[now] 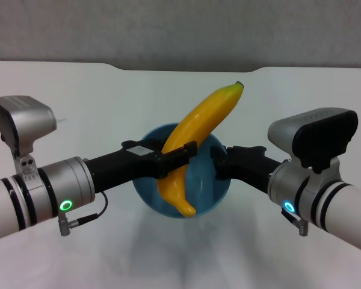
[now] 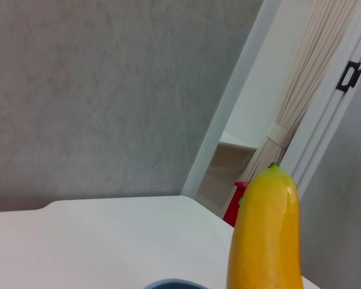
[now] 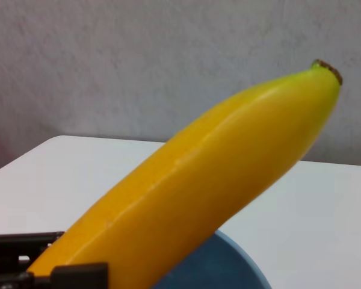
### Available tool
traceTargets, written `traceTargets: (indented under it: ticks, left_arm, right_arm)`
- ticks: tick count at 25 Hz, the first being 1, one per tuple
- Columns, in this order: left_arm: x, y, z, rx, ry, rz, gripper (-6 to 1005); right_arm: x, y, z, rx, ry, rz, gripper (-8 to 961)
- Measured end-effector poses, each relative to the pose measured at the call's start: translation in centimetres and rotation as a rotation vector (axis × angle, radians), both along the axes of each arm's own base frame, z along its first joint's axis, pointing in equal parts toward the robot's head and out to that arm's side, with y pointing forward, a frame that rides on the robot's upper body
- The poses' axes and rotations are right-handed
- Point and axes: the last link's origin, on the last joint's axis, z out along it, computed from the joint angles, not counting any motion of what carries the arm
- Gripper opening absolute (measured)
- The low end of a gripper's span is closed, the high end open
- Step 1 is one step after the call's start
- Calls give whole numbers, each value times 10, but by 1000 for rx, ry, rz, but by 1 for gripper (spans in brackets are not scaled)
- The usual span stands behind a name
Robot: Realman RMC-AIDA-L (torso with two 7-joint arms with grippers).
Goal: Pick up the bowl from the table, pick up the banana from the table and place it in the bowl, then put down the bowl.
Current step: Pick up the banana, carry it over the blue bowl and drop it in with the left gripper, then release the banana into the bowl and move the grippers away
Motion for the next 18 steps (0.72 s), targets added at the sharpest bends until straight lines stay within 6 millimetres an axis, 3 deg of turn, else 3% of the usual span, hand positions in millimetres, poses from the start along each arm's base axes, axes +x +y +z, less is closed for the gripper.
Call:
traceTargets:
  ticks: [5,10,18]
  left_arm:
    - [0,0,-1,0,3,-3,535]
    - [2,-1,-1,8,-1,-16,662]
    - [-2,-2,8,72,-24,-26,785]
  right_arm:
    - [0,0,0,0,0,1,42]
    - [0,0,0,0,-1,0,42]
    - [2,0,0,0,-3,-4,42]
